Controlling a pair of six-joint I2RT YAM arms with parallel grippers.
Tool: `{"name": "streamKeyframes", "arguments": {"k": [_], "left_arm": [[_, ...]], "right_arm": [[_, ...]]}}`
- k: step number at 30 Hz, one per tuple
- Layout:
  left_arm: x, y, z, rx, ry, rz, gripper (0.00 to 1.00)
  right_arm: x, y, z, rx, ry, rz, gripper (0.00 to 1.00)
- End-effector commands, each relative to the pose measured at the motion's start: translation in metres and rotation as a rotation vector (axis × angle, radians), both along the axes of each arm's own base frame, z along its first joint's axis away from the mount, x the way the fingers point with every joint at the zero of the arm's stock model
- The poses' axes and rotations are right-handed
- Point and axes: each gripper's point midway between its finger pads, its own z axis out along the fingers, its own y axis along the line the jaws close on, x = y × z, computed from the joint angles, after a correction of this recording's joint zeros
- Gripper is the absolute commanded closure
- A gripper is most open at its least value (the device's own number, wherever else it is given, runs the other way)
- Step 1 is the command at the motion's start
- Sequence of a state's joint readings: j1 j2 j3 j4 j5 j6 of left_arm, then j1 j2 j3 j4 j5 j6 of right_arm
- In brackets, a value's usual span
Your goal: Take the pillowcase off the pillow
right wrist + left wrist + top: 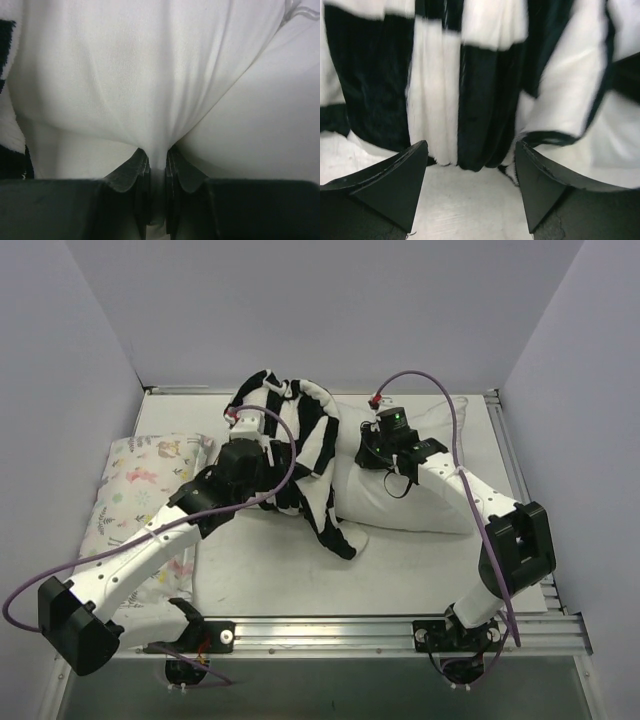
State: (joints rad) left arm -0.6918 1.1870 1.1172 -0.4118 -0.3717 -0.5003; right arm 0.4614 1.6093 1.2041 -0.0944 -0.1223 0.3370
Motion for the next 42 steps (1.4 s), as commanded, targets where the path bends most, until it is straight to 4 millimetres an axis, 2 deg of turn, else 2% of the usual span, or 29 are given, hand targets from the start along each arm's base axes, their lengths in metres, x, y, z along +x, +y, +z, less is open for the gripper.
{"name": "streamKeyframes", "arguments": {"k": [1, 2, 3, 8, 10, 12, 14, 15, 16, 17, 18, 19, 20, 21, 22, 24, 25, 26, 28, 29, 32, 34, 36, 37, 38, 39, 40, 41, 42], "left_arm": [[-0.001, -0.001, -0.059, 0.024, 0.087, 0.015, 0.21], [-0.005, -0.005, -0.074, 0.024, 0.111, -0.015, 0.21], [0.000, -0.010, -0.074, 0.006, 0.085, -0.024, 0.21], [0.011, -0.026, -0.111, 0.021, 0.131, -0.055, 0.20], [0.017, -0.034, -0.115, 0.000, 0.118, -0.070, 0.03], [0.022, -0.036, -0.111, -0.016, 0.091, -0.061, 0.03], [0.030, -0.029, -0.109, 0.005, 0.083, -0.011, 0.11], [0.029, -0.018, -0.114, 0.054, 0.118, 0.026, 0.21], [0.041, -0.005, -0.107, 0.105, 0.100, 0.113, 0.34], [0.038, 0.011, -0.112, 0.169, 0.146, 0.164, 0.66], [0.043, 0.027, -0.111, 0.198, 0.157, 0.216, 0.82], [0.051, 0.041, -0.099, 0.223, 0.140, 0.287, 0.92], [0.048, 0.058, -0.100, 0.255, 0.167, 0.333, 1.00], [0.050, 0.071, -0.097, 0.264, 0.170, 0.376, 1.00], [0.053, 0.095, -0.088, 0.246, 0.163, 0.445, 1.00], [0.048, 0.119, -0.087, 0.207, 0.174, 0.510, 1.00], [0.049, 0.147, -0.079, 0.164, 0.165, 0.584, 1.00], [0.046, 0.154, -0.085, 0.128, 0.188, 0.589, 1.00], [0.046, 0.180, -0.081, 0.092, 0.188, 0.648, 1.00], [0.045, 0.188, -0.082, 0.093, 0.197, 0.665, 1.00], [0.047, 0.200, -0.088, 0.061, 0.226, 0.682, 1.00], [0.051, 0.187, -0.093, 0.028, 0.250, 0.628, 1.00], [0.055, 0.158, -0.091, 0.012, 0.236, 0.534, 1.00], [0.055, 0.147, -0.091, 0.014, 0.232, 0.499, 1.00], [0.056, 0.138, -0.089, 0.024, 0.218, 0.471, 1.00], [0.054, 0.120, -0.088, 0.035, 0.215, 0.422, 1.00], [0.054, 0.113, -0.089, 0.043, 0.217, 0.407, 1.00], [0.053, 0.106, -0.090, 0.038, 0.218, 0.393, 1.00], [0.051, 0.098, -0.091, 0.032, 0.222, 0.373, 1.00]], "right_arm": [[-0.054, 0.006, -0.046, -0.030, 0.267, 0.106, 1.00], [-0.055, 0.010, -0.045, -0.016, 0.274, 0.122, 1.00], [-0.056, 0.010, -0.045, -0.012, 0.279, 0.127, 1.00], [-0.061, 0.013, -0.041, -0.008, 0.290, 0.140, 1.00], [-0.065, 0.015, -0.038, -0.009, 0.291, 0.148, 1.00], [-0.067, 0.015, -0.033, -0.023, 0.277, 0.146, 1.00], [-0.067, 0.012, -0.024, -0.030, 0.258, 0.140, 1.00], [-0.068, 0.007, -0.020, -0.042, 0.258, 0.128, 1.00], [-0.067, 0.001, -0.017, -0.065, 0.243, 0.106, 1.00], [-0.066, -0.005, -0.005, -0.062, 0.215, 0.089, 1.00], [-0.067, -0.012, -0.001, -0.070, 0.212, 0.071, 1.00], [-0.066, -0.019, 0.005, -0.078, 0.197, 0.049, 1.00], [-0.066, -0.026, 0.017, -0.077, 0.166, 0.025, 1.00], [-0.065, -0.039, 0.022, -0.087, 0.163, -0.010, 1.00], [-0.064, -0.047, 0.028, -0.087, 0.149, -0.031, 1.00], [-0.060, -0.070, 0.046, -0.047, 0.121, -0.104, 1.00], [-0.059, -0.079, 0.053, -0.033, 0.107, -0.132, 1.00], [-0.061, -0.085, 0.066, -0.008, 0.084, -0.151, 1.00], [-0.059, -0.106, 0.080, 0.018, 0.061, -0.219, 1.00], [-0.059, -0.112, 0.094, 0.031, 0.028, -0.238, 1.00], [-0.060, -0.130, 0.110, 0.057, 0.002, -0.299, 1.00], [-0.060, -0.127, 0.112, 0.076, 0.004, -0.290, 1.00], [-0.062, -0.114, 0.107, 0.087, 0.025, -0.240, 1.00], [-0.064, -0.107, 0.104, 0.062, 0.024, -0.202, 1.00], [-0.072, -0.087, 0.104, 0.035, 0.012, -0.136, 0.95], [-0.079, -0.076, 0.100, 0.002, 0.006, -0.098, 0.87], [-0.083, -0.071, 0.100, -0.037, -0.017, -0.082, 0.77], [-0.090, -0.065, 0.105, -0.055, -0.048, -0.061, 0.52], [-0.105, -0.041, 0.103, -0.075, -0.063, 0.024, 0.40]]}}
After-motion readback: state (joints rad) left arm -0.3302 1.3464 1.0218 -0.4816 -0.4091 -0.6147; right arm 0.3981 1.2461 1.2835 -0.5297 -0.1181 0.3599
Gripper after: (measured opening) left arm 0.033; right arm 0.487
